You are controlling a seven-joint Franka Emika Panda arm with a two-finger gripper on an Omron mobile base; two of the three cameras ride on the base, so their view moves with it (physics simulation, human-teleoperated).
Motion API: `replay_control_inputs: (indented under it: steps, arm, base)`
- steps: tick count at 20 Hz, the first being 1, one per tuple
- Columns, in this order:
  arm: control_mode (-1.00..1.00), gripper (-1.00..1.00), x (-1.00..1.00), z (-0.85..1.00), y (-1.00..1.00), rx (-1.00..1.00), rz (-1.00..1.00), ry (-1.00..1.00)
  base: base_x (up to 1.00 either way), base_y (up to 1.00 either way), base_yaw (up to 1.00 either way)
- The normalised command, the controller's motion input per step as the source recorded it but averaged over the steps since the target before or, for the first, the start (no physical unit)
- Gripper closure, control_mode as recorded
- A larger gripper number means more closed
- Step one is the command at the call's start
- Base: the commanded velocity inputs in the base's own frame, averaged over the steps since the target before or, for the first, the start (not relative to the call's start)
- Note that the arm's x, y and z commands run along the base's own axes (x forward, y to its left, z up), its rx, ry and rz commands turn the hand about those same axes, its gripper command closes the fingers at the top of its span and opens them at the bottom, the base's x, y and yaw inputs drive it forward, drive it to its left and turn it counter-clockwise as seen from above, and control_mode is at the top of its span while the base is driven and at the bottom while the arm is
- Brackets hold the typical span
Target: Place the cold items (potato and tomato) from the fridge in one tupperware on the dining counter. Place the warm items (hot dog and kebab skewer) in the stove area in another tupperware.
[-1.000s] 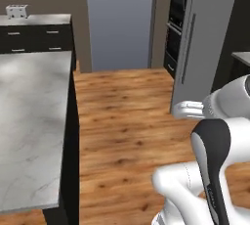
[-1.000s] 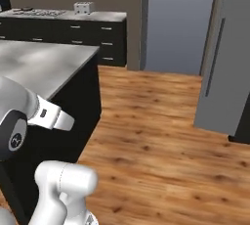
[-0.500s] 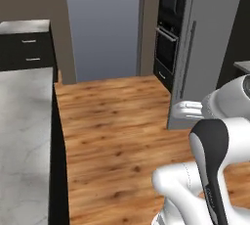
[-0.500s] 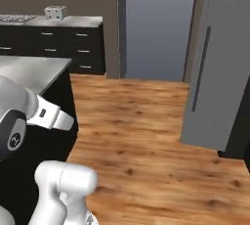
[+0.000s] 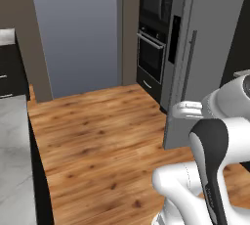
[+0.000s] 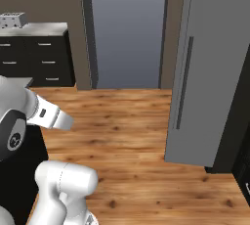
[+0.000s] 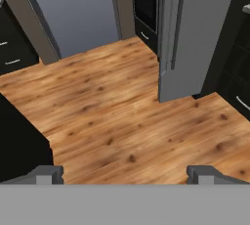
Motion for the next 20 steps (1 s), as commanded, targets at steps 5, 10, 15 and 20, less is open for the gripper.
replay_control_inputs:
  steps: [5,10,15,20]
  arm:
    - [1.0,-1.0,0.0,0.0,0.0,0.0,0.0,0.0]
    - [1.0,-1.0,0.0,0.0,0.0,0.0,0.0,0.0]
    - [1.0,-1.0,0.0,0.0,0.0,0.0,0.0,0.0]
    - [1.0,-1.0,0.0,0.0,0.0,0.0,0.0,0.0]
  base:
    - [0.96,0.34,-0.57]
    - [0.86,0.71,-0.79]
    - [0.82,0.84,-0.83]
    - [0.73,0.95,-0.71]
